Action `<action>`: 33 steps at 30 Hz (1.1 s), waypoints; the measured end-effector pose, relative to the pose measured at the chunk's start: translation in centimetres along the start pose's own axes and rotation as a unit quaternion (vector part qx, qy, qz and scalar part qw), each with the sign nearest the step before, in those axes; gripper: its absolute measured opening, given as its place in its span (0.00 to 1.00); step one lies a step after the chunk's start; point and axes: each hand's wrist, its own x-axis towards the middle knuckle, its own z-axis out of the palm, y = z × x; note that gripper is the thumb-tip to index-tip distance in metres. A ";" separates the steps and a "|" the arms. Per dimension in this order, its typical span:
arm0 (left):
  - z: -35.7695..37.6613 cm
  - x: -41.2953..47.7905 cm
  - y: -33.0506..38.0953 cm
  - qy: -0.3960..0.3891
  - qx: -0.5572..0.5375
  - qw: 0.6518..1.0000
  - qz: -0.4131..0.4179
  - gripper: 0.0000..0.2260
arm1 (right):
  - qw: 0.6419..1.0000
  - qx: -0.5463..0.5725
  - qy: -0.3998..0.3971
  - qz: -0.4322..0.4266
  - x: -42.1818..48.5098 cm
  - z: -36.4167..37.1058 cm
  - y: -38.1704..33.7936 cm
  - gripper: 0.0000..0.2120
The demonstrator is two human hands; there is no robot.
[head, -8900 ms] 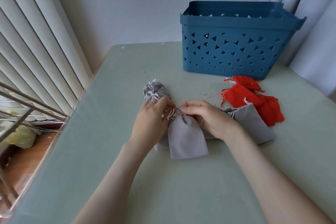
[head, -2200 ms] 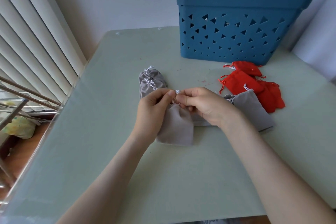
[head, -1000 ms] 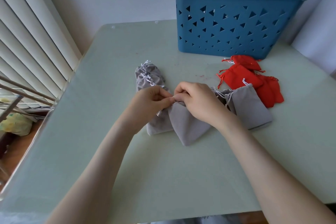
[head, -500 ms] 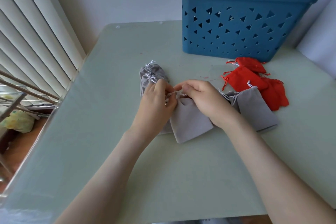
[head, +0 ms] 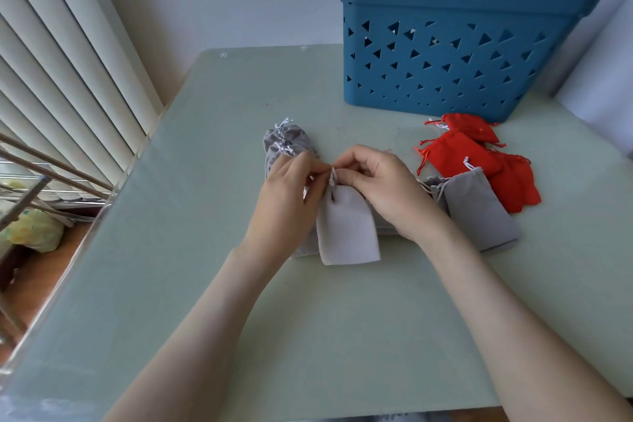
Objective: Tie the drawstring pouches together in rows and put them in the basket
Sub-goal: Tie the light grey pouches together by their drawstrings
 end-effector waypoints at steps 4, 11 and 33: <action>0.1 0.1 0.3 0.005 -0.020 0.998 -0.066 0.08 | 0.999 0.035 0.005 -0.010 -0.1 0.2 -0.2 0.09; 0.5 -0.3 0.2 0.055 0.018 0.990 -0.132 0.09 | 0.997 0.076 -0.011 -0.001 -0.1 0.5 -0.1 0.10; -0.6 0.3 -0.4 0.080 0.038 0.995 -0.043 0.03 | 0.995 0.039 0.076 0.043 0.4 -0.4 0.2 0.06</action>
